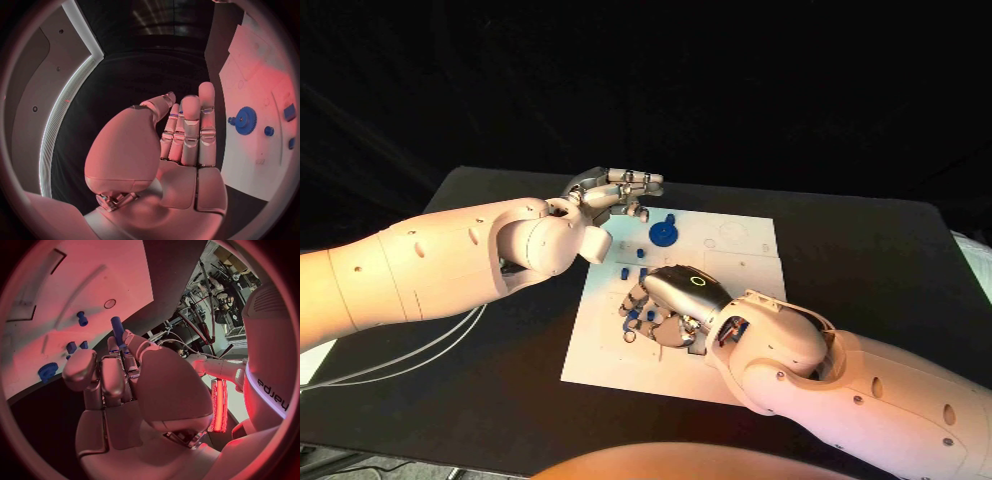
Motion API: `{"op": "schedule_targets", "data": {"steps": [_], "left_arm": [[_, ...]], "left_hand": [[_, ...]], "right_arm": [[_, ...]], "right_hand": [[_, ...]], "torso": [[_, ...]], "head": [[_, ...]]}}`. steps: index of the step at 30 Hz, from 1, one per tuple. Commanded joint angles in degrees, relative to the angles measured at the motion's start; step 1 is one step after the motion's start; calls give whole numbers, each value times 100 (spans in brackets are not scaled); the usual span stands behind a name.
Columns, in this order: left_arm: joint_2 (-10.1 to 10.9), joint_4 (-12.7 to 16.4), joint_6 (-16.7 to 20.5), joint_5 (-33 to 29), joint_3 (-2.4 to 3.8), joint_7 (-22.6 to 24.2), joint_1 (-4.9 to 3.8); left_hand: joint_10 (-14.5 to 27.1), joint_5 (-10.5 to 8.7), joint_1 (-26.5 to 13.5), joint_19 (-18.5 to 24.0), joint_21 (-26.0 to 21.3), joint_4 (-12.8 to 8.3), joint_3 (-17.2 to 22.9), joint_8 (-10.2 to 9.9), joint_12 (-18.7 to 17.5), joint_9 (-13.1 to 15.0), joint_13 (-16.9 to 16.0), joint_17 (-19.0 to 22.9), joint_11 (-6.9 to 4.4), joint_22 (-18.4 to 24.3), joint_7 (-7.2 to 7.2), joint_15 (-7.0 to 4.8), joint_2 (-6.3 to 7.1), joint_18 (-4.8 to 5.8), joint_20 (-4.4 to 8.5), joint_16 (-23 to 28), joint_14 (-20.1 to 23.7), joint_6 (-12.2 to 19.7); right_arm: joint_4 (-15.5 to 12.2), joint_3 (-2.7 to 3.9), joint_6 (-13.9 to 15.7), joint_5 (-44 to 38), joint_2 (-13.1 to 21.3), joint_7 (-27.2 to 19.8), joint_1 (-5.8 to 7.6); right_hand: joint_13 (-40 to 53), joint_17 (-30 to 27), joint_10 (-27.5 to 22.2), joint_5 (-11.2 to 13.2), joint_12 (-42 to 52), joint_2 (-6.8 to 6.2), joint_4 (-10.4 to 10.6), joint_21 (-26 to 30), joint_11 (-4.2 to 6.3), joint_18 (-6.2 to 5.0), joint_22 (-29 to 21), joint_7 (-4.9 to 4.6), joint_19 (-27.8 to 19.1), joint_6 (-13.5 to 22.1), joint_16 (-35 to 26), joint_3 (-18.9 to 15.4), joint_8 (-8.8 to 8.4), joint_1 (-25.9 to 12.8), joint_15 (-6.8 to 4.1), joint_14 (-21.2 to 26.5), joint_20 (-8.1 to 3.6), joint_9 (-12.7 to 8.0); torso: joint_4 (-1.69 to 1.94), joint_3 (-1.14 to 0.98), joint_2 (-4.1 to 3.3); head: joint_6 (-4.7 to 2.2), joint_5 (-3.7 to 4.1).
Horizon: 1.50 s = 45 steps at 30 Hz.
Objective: Assemble the parts on the task board
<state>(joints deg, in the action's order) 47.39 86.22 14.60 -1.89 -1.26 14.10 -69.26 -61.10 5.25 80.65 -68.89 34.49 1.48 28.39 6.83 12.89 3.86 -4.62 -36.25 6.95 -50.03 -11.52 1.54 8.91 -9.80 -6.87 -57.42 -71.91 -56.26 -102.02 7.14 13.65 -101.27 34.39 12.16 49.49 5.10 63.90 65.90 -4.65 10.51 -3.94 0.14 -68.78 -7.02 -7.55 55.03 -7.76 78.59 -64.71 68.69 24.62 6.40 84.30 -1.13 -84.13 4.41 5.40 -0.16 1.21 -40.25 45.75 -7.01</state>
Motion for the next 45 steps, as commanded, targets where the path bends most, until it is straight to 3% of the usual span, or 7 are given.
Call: {"op": "schedule_targets", "data": {"steps": [1, 36, 38, 40, 41, 43, 45], "left_arm": [[-14, 11, -129, 24, 4, 31, -3], [-21, 7, -139, 24, 4, 23, -3], [-21, 7, -138, 24, 4, 23, -3], [-21, 7, -137, 24, 4, 23, -3], [-21, 7, -137, 24, 4, 23, -3], [-21, 5, -137, 24, 4, 23, -3], [-22, 2, -140, 24, 4, 23, -3]], "left_hand": [[37, -1, -65, 6, -14, 12, -37, 36, 19, 3, 6, -2, 6, 5, 10, 11, 11, -60, -26, -8, 38, 34], [44, -1, -67, 6, -15, 9, -41, 39, 27, 3, 5, 2, 6, 7, 11, 11, 10, -61, -27, -10, 39, 39], [44, -1, -67, 6, -15, 9, -41, 39, 27, 3, 5, 2, 6, 7, 11, 11, 10, -61, -27, -10, 39, 39], [44, -1, -67, 6, -15, 9, -41, 39, 27, 3, 5, 2, 6, 7, 11, 11, 10, -61, -27, -10, 39, 39], [44, -1, -67, 6, -15, 9, -41, 39, 27, 3, 5, 2, 6, 7, 11, 11, 10, -61, -27, -10, 39, 39], [44, -1, -67, 6, -15, 9, -41, 39, 27, 3, 5, 2, 6, 7, 11, 11, 10, -61, -27, -10, 39, 39], [44, -1, -67, 6, -15, 9, -41, 39, 27, 3, 5, 2, 6, 7, 11, 11, 10, -61, -27, -10, 39, 39]], "right_arm": [[68, -8, -156, -114, -26, -121, -33], [370, -154, -423, -175, -187, -119, -128], [386, -163, -434, -170, -194, -121, -128], [402, -171, -415, -141, -199, -127, -128], [410, -174, -395, -126, -200, -130, -128], [420, -179, -262, -100, -197, -135, -128], [415, -181, -79, -77, -185, -150, -128]], "right_hand": [[12, -4, 394, -32, 10, 42, -26, -19, 365, 101, -5, 7, 19, -46, 26, 71, -19, 42, -42, -183, -9, 8], [20, -11, 393, -60, -24, 29, -52, -11, 360, 98, -21, 2, 7, -43, 26, 112, -29, 3, -39, -180, -11, 7], [-1, -58, 274, -76, -119, -23, -29, 37, 323, 89, -95, -40, -31, 75, -11, 108, -104, -106, -5, -164, 1, -22], [-103, -243, -128, -181, -377, -177, 74, 264, 178, 48, -432, -169, -181, 398, -169, 52, -287, -356, 106, -108, 67, -102], [-156, -405, -400, -209, -527, -290, 148, 443, 87, 9, -687, -281, -296, 670, -310, -33, -305, -524, 197, -58, 116, -163], [-163, -511, -833, -178, -690, -447, 185, 597, 7, -31, -889, -289, -390, 1132, -403, -236, -277, -674, 241, -22, 184, -195], [-153, -512, -1207, -170, -681, -457, 205, 625, 5, -50, -912, -255, -396, 1459, -398, -419, -289, -724, 242, -25, 219, -183]], "torso": [[2, -5, 3], [-4, -3, 5], [-4, -3, 5], [-8, 0, 10], [-10, 0, 11], [-14, -1, 11], [-12, -5, 9]], "head": [[18, -21], [82, -57], [82, -57], [69, -50], [67, -49], [64, -44], [62, -37]]}}
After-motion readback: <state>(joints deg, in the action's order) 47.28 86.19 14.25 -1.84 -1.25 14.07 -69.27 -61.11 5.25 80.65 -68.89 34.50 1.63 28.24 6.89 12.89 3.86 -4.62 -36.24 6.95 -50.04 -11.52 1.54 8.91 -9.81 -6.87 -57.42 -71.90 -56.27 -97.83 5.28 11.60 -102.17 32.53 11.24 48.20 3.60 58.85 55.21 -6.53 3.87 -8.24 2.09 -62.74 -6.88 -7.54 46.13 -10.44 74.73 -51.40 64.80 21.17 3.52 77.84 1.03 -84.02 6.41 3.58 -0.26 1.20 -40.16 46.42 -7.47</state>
